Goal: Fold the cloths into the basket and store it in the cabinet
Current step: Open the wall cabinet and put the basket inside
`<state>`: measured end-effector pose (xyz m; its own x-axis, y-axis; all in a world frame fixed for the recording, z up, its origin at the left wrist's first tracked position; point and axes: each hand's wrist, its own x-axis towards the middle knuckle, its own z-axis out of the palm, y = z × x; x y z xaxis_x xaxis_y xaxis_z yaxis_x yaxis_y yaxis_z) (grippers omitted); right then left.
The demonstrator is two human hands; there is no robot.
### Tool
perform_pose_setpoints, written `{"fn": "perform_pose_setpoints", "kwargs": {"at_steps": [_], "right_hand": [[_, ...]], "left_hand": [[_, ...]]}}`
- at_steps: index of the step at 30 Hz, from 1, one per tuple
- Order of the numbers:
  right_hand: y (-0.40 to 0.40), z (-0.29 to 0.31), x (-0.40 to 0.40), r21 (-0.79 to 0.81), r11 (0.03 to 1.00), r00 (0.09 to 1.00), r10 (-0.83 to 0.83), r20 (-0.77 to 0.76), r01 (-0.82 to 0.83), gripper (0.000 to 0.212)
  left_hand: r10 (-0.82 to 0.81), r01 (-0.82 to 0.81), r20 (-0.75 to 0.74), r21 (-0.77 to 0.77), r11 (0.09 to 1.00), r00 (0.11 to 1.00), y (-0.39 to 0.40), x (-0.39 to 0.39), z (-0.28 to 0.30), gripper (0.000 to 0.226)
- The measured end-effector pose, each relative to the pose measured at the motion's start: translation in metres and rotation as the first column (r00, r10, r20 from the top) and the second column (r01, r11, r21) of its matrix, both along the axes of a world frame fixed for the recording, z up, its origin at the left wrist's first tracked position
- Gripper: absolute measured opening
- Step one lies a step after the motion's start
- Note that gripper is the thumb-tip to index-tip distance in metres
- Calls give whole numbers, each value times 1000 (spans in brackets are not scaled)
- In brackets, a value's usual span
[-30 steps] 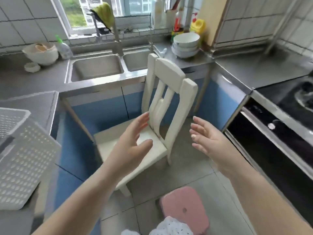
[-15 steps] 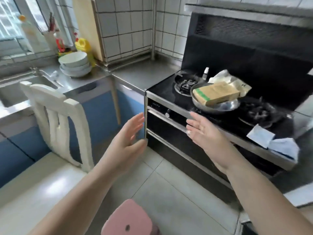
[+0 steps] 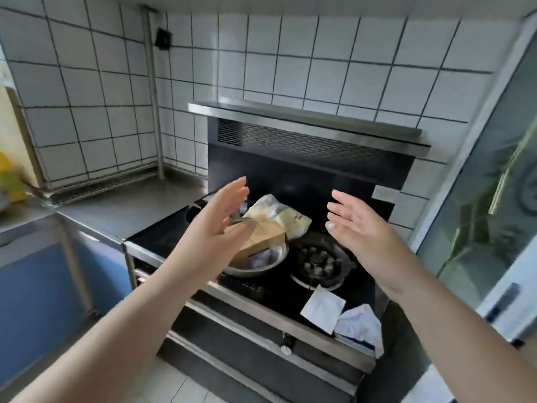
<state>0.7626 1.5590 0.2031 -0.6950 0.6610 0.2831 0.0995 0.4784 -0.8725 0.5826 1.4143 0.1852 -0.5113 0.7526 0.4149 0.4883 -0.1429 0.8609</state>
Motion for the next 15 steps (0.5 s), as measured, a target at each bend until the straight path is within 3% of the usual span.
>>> {"fn": "perform_pose_setpoints", "kwargs": {"at_steps": [7,15], "right_hand": [[58,44,-12,104,994,998,-28,-62,35,49],[118,104,-84,294,954,989,-17,-148,60,46]], "left_hand": [[-27,36,-85,108,994,996,71,-20,47,59],[-57,86,-126,241,967,990,143,-93,98,58]]}}
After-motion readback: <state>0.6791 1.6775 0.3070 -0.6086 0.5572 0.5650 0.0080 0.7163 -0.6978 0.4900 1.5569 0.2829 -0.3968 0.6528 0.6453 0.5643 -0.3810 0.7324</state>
